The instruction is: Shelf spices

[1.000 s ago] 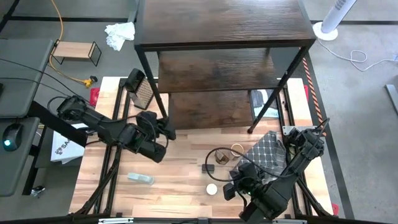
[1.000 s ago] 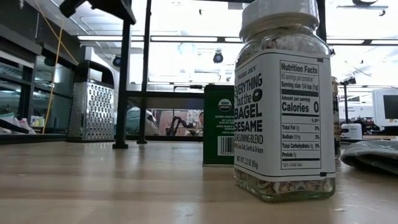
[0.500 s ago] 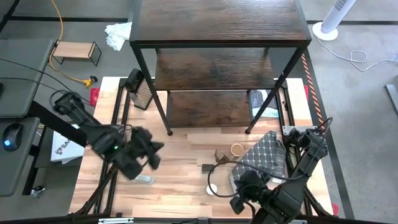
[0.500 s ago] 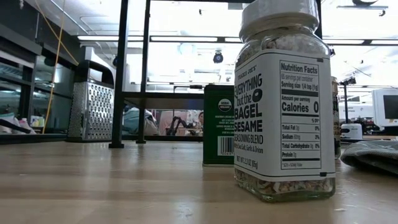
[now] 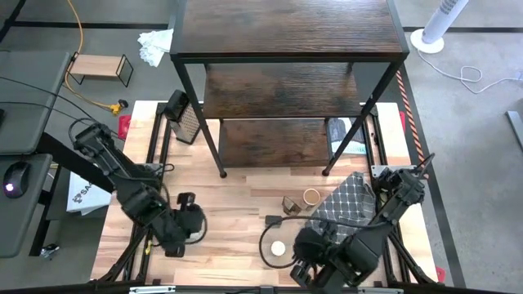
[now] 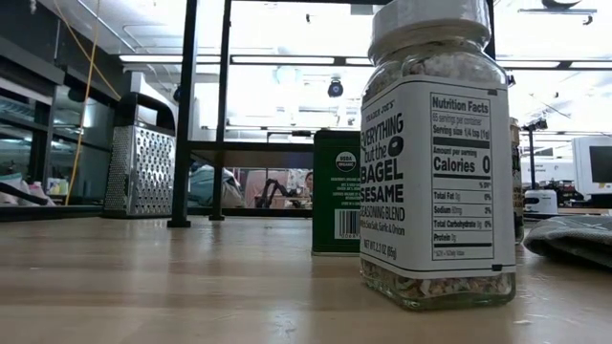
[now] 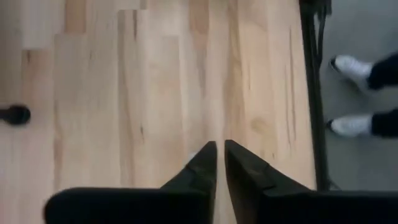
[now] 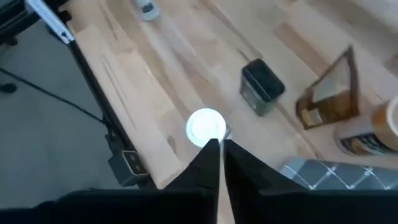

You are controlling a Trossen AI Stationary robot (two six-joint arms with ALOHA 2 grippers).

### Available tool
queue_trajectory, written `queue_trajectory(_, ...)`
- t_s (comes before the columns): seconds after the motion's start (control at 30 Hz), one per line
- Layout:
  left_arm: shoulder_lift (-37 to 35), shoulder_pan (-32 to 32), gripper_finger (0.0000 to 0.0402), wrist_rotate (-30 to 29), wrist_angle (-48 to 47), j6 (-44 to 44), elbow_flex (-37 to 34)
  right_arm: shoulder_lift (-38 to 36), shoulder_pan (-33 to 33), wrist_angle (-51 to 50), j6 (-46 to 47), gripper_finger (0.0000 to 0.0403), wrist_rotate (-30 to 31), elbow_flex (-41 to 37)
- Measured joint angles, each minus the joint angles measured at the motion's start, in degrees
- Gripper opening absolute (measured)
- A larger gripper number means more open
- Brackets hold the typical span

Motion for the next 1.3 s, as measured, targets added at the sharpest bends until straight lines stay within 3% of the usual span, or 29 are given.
queue_trajectory(0.2, 0.8, 3.0, 0.0101, 8.8, 3.7, 15.3, -0.6, 0.4, -1.8, 6.5, -9.4, 0.0087, -0.9, 0.0)
queue_trajectory(0.4, 1.9, 7.1, 0.0181, 11.1, 18.8, 26.2, -2.2, 0.4, -2.3, 6.6, -11.2, 0.0172, -1.5, 0.0)
queue_trajectory(0.6, 6.7, 11.4, 0.0244, 15.3, 30.1, 31.4, -2.2, 0.4, -2.3, 5.8, -4.9, 0.0235, -11.3, 0.0)
queue_trajectory(0.77, 11.0, 13.7, 0.0272, 15.3, 35.1, 32.0, -2.2, 0.7, -0.3, 5.1, 1.1, 0.0243, -17.5, 0.0)
queue_trajectory(1.1, 13.5, 16.6, 0.0280, 14.2, 36.5, 35.8, -0.7, 4.6, 10.4, 3.9, 18.8, 0.0243, -12.8, 0.0)
queue_trajectory(1.3, 15.6, 19.8, 0.0280, 9.1, 31.6, 44.5, 2.2, 9.9, 12.6, 5.3, 21.5, 0.0243, -12.1, 0.0)
